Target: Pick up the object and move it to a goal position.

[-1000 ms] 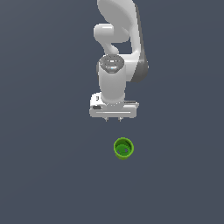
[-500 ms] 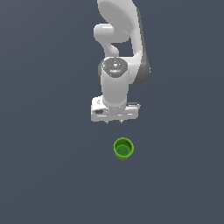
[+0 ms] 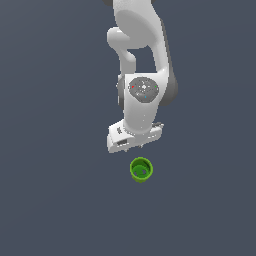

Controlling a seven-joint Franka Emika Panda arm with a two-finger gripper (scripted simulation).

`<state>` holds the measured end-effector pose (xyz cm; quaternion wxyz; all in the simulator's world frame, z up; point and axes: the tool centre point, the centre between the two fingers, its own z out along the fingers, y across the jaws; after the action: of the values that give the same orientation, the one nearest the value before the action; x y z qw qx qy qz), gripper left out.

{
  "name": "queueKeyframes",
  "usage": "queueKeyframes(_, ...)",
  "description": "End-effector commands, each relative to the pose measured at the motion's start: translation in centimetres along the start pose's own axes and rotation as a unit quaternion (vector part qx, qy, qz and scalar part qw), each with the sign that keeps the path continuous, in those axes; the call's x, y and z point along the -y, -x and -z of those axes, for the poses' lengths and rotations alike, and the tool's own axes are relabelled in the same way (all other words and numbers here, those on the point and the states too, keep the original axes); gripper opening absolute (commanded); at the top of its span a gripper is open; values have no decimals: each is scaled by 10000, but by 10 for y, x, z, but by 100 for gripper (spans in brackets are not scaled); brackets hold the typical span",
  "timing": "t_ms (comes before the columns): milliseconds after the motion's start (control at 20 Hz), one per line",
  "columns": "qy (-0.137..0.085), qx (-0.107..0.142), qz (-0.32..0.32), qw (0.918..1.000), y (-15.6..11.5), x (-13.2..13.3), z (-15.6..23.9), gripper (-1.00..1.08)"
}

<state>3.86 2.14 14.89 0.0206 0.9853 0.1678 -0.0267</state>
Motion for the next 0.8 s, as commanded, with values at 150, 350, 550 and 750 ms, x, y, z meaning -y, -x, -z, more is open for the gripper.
queueKeyframes(150,177,121,956,9952,-24,0,-6,28)
queueKeyframes(350,301,223,1629,9859,-40,-1,-11,28)
queueKeyframes(550,419,337,2278,9722,-55,-1,-16,28)
queueKeyframes(750,531,463,2898,9545,-69,-2,-22,28)
